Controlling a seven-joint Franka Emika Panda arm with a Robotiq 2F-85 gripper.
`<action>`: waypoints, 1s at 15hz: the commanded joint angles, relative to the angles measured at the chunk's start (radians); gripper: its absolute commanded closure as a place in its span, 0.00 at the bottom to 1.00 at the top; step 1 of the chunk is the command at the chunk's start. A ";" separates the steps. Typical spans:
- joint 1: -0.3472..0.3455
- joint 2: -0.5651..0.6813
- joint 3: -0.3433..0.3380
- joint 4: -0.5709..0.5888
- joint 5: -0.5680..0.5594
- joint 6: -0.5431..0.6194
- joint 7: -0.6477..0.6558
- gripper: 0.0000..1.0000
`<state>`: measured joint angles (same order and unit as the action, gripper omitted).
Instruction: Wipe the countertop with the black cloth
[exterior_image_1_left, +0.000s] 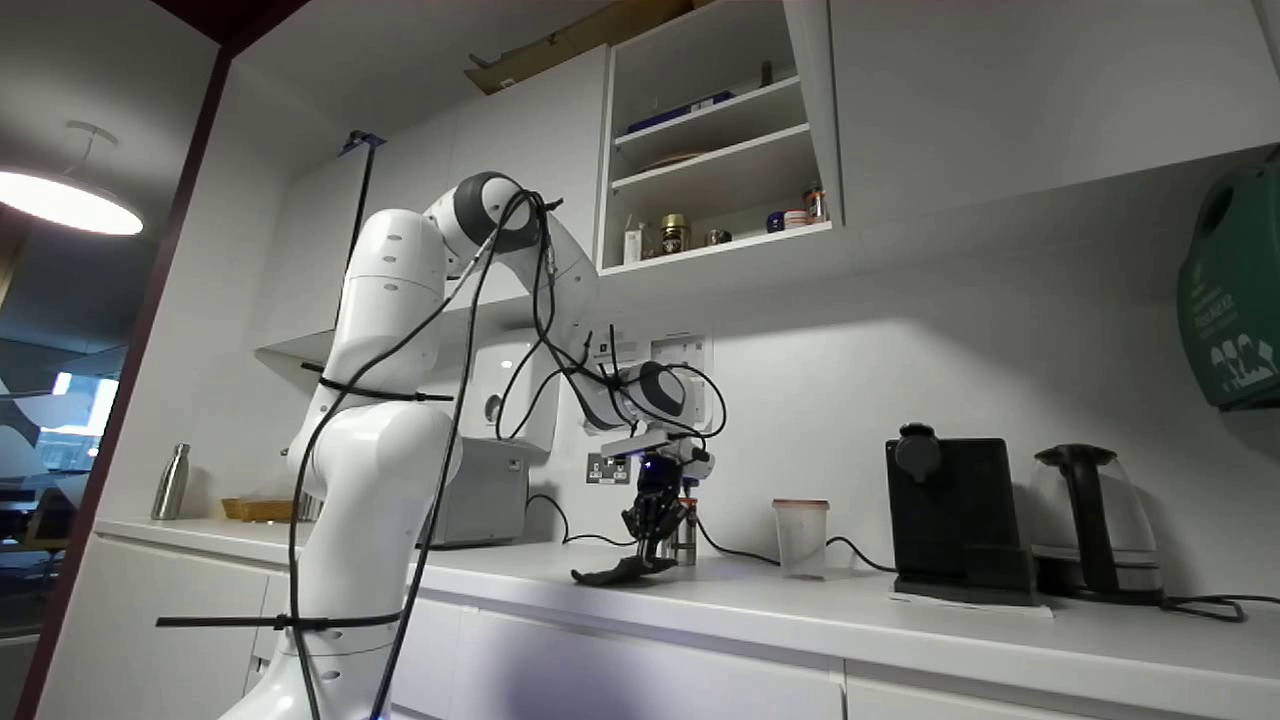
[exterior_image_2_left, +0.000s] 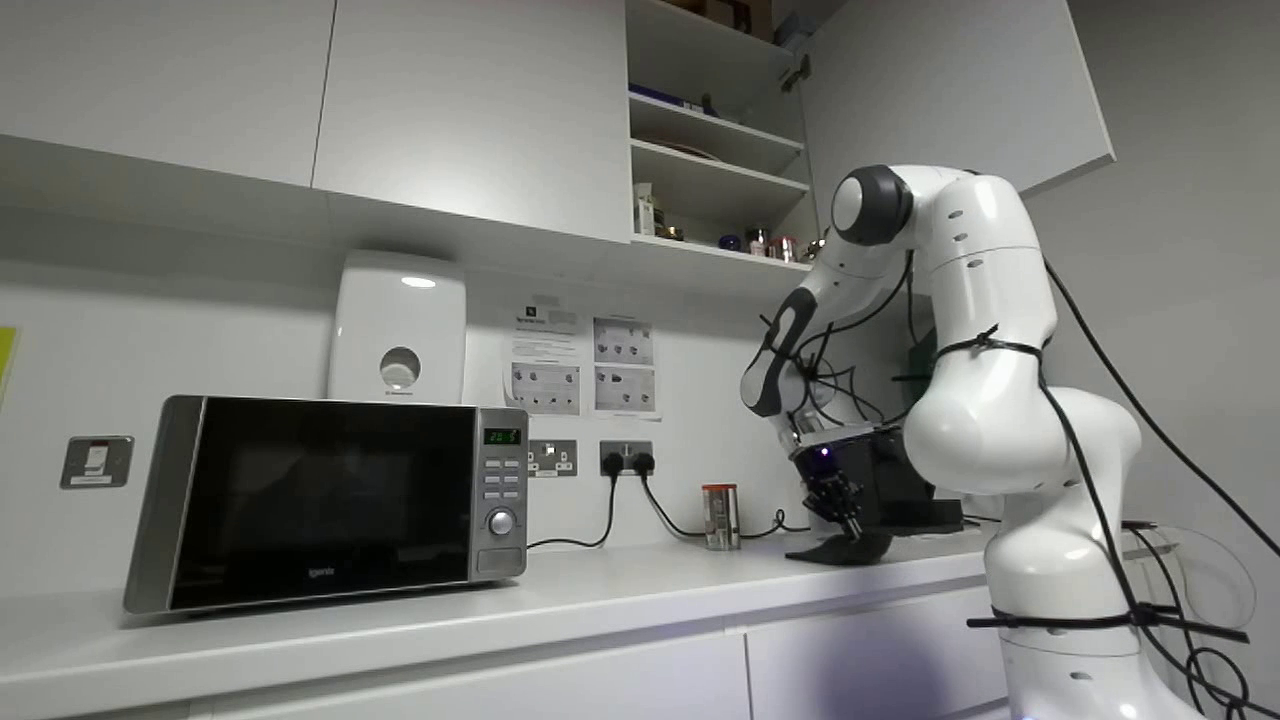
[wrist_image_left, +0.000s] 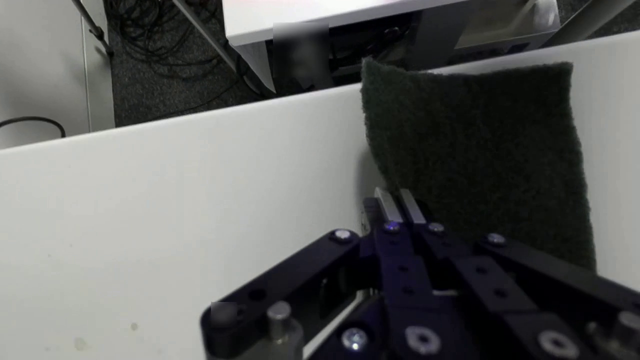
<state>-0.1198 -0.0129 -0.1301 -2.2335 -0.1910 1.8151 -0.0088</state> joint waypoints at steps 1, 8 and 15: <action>0.032 0.059 0.038 0.072 0.050 0.000 0.014 0.99; 0.107 0.151 0.118 0.140 0.139 0.000 -0.001 0.99; 0.172 0.180 0.187 0.189 0.212 -0.005 -0.024 0.99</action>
<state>0.0362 0.1358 0.0354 -2.0867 -0.0135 1.8145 -0.0130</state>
